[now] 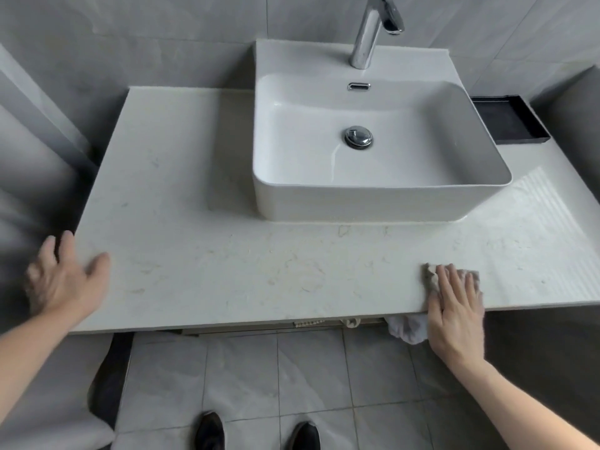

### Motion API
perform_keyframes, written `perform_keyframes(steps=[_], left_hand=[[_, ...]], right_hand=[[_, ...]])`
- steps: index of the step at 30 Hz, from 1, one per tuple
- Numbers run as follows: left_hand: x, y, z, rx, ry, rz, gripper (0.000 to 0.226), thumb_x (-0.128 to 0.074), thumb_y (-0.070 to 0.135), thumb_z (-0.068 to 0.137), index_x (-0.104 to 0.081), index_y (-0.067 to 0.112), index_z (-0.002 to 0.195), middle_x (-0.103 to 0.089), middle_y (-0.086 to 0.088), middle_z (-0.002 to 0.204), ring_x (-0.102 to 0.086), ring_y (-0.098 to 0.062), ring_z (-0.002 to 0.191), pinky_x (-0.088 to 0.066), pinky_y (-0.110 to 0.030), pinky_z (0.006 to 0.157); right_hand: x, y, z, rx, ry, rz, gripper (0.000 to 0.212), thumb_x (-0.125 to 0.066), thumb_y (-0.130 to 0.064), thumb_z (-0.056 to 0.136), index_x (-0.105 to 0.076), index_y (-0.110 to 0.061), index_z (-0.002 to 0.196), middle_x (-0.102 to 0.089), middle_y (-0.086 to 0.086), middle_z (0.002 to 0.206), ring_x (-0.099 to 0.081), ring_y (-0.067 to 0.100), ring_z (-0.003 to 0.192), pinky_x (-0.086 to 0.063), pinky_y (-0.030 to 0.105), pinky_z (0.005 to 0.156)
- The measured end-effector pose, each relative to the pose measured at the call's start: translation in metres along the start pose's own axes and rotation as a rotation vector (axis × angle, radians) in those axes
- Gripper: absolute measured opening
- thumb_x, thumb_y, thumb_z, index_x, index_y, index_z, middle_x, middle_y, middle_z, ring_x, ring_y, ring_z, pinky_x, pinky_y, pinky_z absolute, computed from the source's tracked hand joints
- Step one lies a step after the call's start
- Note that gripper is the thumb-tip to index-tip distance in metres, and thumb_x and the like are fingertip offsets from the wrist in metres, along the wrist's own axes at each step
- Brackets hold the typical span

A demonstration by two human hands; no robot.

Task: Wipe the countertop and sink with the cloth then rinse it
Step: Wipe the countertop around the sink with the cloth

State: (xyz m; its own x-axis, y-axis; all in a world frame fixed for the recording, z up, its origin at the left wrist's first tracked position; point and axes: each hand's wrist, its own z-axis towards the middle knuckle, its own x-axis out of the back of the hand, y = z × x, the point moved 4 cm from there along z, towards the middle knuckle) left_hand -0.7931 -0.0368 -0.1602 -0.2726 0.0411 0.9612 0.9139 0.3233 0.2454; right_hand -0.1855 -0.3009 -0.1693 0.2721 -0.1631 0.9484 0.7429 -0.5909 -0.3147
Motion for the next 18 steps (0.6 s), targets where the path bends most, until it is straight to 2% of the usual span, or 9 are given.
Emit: perform_keyframes(steps=[2, 4, 6, 8, 11, 13, 15, 16, 18], left_hand=[[-0.005, -0.007, 0.0, 0.074, -0.024, -0.009, 0.081, -0.031, 0.069, 0.088, -0.015, 0.029, 0.156, -0.034, -0.02, 0.158, -0.043, -0.056, 0.13, -0.037, -0.063, 0.105], [-0.005, -0.006, -0.002, 0.084, -0.004, -0.022, 0.075, -0.031, 0.069, 0.089, -0.019, 0.032, 0.152, -0.045, -0.022, 0.149, -0.051, -0.057, 0.12, -0.041, -0.061, 0.098], [-0.002, -0.005, -0.004, 0.089, 0.001, -0.032, 0.071, -0.033, 0.068, 0.09, -0.02, 0.033, 0.151, -0.047, -0.022, 0.147, -0.052, -0.058, 0.117, -0.041, -0.061, 0.097], [-0.001, -0.005, -0.005, 0.078, 0.006, -0.031, 0.071, -0.035, 0.066, 0.092, -0.018, 0.034, 0.153, -0.044, -0.02, 0.151, -0.051, -0.057, 0.119, -0.04, -0.06, 0.099], [0.0, -0.003, -0.006, 0.057, 0.017, -0.037, 0.074, -0.033, 0.067, 0.09, -0.016, 0.034, 0.154, -0.042, -0.018, 0.153, -0.052, -0.057, 0.12, -0.04, -0.06, 0.1], [0.0, -0.004, -0.006, 0.058, 0.008, -0.028, 0.075, -0.033, 0.067, 0.09, -0.015, 0.035, 0.155, -0.042, -0.018, 0.153, -0.052, -0.057, 0.119, -0.04, -0.06, 0.099], [-0.001, -0.005, -0.004, 0.06, 0.012, -0.022, 0.075, -0.034, 0.067, 0.091, -0.015, 0.035, 0.156, -0.043, -0.019, 0.152, -0.053, -0.057, 0.118, -0.041, -0.059, 0.098], [-0.001, -0.005, -0.003, 0.062, 0.012, -0.02, 0.074, -0.034, 0.066, 0.091, -0.015, 0.035, 0.156, -0.043, -0.019, 0.152, -0.053, -0.057, 0.117, -0.041, -0.059, 0.098], [-0.002, -0.005, -0.002, 0.062, 0.006, -0.017, 0.073, -0.035, 0.065, 0.091, -0.015, 0.036, 0.155, -0.043, -0.019, 0.151, -0.053, -0.057, 0.115, -0.041, -0.059, 0.096]], right_hand=[[-0.015, -0.048, -0.016, 0.148, -0.02, 0.088, 0.053, -0.04, -0.025, 0.108, -0.034, -0.026, 0.16, -0.019, -0.009, 0.169, -0.005, 0.015, 0.16, -0.01, 0.047, 0.13], [-0.029, -0.1, -0.032, 0.304, -0.045, 0.196, 0.052, -0.049, -0.014, 0.106, -0.041, -0.024, 0.157, -0.029, -0.009, 0.166, -0.013, 0.011, 0.159, -0.021, 0.048, 0.127], [-0.042, -0.154, -0.047, 0.468, -0.1, 0.294, 0.056, -0.054, -0.004, 0.102, -0.046, -0.021, 0.154, -0.034, -0.004, 0.165, -0.02, 0.012, 0.157, -0.026, 0.044, 0.126], [-0.053, -0.214, -0.063, 0.624, -0.18, 0.404, 0.064, -0.057, 0.006, 0.094, -0.046, -0.015, 0.154, -0.035, 0.001, 0.165, -0.02, 0.015, 0.158, -0.023, 0.041, 0.127], [-0.067, -0.303, -0.092, 0.793, -0.307, 0.444, 0.061, -0.052, -0.003, 0.097, -0.042, -0.015, 0.156, -0.033, 0.001, 0.167, -0.017, 0.02, 0.159, -0.013, 0.039, 0.129], [-0.083, -0.342, -0.108, 0.86, -0.383, 0.347, 0.059, -0.049, -0.013, 0.1, -0.037, -0.02, 0.157, -0.031, -0.001, 0.168, -0.011, 0.027, 0.159, -0.005, 0.05, 0.129], [-0.104, -0.358, -0.118, 0.907, -0.409, 0.156, 0.057, -0.045, -0.026, 0.103, -0.032, -0.024, 0.159, -0.025, -0.003, 0.17, -0.003, 0.034, 0.159, 0.0, 0.064, 0.125], [-0.112, -0.358, -0.119, 0.929, -0.394, 0.076, 0.057, -0.043, -0.032, 0.104, -0.029, -0.026, 0.16, -0.021, -0.003, 0.171, -0.001, 0.036, 0.159, -0.002, 0.066, 0.123], [-0.117, -0.346, -0.117, 0.942, -0.355, 0.007, 0.059, -0.038, -0.042, 0.106, -0.023, -0.029, 0.162, -0.014, -0.004, 0.172, 0.002, 0.034, 0.159, -0.006, 0.061, 0.125]])
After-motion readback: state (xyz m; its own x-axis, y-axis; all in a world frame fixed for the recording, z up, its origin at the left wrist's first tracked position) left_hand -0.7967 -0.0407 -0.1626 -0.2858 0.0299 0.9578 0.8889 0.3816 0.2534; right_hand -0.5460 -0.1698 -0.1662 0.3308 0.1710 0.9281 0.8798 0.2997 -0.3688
